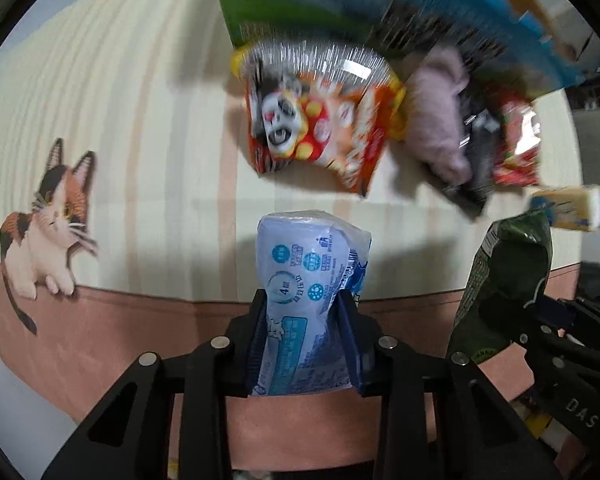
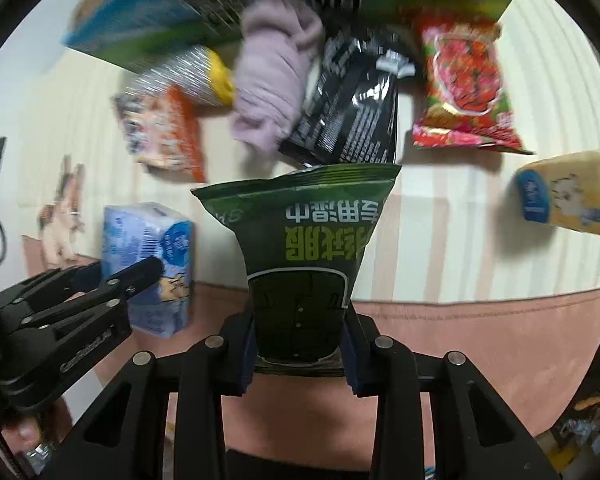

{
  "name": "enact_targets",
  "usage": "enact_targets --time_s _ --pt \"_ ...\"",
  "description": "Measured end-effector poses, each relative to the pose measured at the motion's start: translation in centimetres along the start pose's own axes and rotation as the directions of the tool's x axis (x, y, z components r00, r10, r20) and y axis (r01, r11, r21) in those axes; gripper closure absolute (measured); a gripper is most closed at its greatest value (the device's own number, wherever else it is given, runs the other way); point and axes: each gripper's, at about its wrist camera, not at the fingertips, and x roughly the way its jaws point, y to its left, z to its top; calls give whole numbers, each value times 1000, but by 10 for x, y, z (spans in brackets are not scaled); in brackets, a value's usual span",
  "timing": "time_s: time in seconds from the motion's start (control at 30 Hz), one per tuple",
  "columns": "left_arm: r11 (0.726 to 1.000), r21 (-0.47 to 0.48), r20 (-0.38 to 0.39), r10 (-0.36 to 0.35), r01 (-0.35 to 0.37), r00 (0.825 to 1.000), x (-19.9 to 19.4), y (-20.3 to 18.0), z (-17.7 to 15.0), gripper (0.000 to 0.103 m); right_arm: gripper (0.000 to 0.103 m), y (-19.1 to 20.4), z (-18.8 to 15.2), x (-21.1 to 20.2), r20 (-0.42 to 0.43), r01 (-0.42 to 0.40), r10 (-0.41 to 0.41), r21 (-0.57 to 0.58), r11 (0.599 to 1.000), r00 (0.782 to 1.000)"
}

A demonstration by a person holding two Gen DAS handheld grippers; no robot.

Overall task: Organize soft objects
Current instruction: 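Lower the blue pack into the box with the left tool while the right tool drops the green bag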

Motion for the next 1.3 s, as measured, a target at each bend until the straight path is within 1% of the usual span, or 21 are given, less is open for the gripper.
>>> enact_targets --time_s 0.07,0.13,0.23,0.3,0.33,0.4,0.47,0.5,0.6,0.7,0.77,0.87,0.9,0.97,1.13,1.2,1.23,1.3 --pt "999 -8 52 -43 44 998 -32 -3 -4 73 66 5 -6 -24 29 -23 23 -5 1000 999" --pt "997 -7 112 -81 82 990 -66 -10 -4 73 66 6 -8 -51 58 -50 50 -13 999 997" --pt "990 11 195 -143 144 970 -118 -22 10 73 67 11 -1 -98 100 -77 80 -35 996 992" --pt "982 35 227 -188 185 956 -141 -34 36 73 67 -3 11 -134 120 -92 98 -49 995 988" --pt "979 47 239 -202 196 950 -152 -41 50 73 67 -5 23 -150 133 -93 100 -59 994 986" --pt "980 54 269 -200 193 942 -166 -51 84 73 67 -14 47 -173 160 -82 93 -74 994 983" --pt "982 43 285 -190 185 940 -172 -58 116 73 67 -18 81 -188 189 -55 70 -84 995 980" --pt "981 29 285 -193 193 939 -174 -60 134 73 67 -23 96 -194 193 -51 66 -84 995 979" --pt "972 -4 258 -228 237 939 -166 -65 194 73 67 -37 156 -193 182 -48 61 -71 996 981" --pt "974 -15 224 -218 227 950 -142 -72 241 73 67 -45 205 -178 159 -38 47 -57 998 986" --pt "973 -29 182 -220 229 958 -118 -77 272 73 67 -53 239 -164 138 -30 36 -52 998 990" --pt "964 -61 107 -252 260 962 -78 -81 310 73 67 -56 276 -137 104 -8 13 -50 999 995" --pt "962 -71 92 -256 262 962 -69 -82 317 73 67 -59 289 -127 88 -1 5 -47 999 996" --pt "962 -85 63 -255 259 965 -50 -85 333 73 67 -63 305 -111 70 22 -19 -47 999 997" --pt "963 -95 14 -253 253 967 -22 -95 354 73 67 -76 328 -81 25 78 -77 -45 996 997" --pt "966 -84 3 -244 243 970 -16 -99 358 73 67 -81 336 -74 16 95 -94 -48 994 995" --pt "970 -75 -5 -231 230 973 -14 -102 360 69 67 -81 338 -72 13 104 -103 -53 993 995" --pt "977 -83 -16 -197 195 980 -12 -105 363 68 66 -81 343 -70 11 125 -124 -60 990 992"
